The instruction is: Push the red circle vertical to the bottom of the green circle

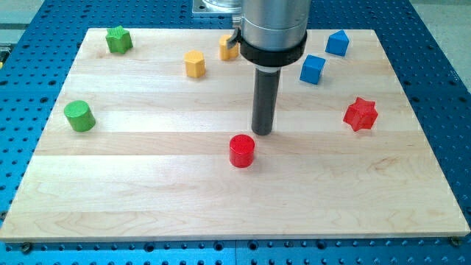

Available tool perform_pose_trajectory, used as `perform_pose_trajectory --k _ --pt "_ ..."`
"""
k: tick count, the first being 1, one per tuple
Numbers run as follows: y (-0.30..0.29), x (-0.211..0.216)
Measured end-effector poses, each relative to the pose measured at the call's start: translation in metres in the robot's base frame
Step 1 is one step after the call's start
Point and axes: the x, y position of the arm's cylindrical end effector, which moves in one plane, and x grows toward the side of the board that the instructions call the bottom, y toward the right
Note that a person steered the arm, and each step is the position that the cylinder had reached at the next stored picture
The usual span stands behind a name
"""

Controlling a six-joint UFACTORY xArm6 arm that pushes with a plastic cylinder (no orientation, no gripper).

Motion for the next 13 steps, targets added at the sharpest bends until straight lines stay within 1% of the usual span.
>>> perform_pose_trajectory --k 1,2,3,4,5,6,7,8,9,10,11,12,13 --pt "-0.017 0.053" --pt "-0.064 0.071" --pt "-0.158 0.071" --pt "-0.128 0.073" --pt "-0.125 0.095" --pt "-0.150 0.135" --pt "-0.203 0.138" --pt "-0.145 0.135" --pt "-0.131 0.107" --pt "-0.190 0.100" --pt "-0.262 0.102" --pt "-0.239 0.058" --pt "-0.163 -0.014"
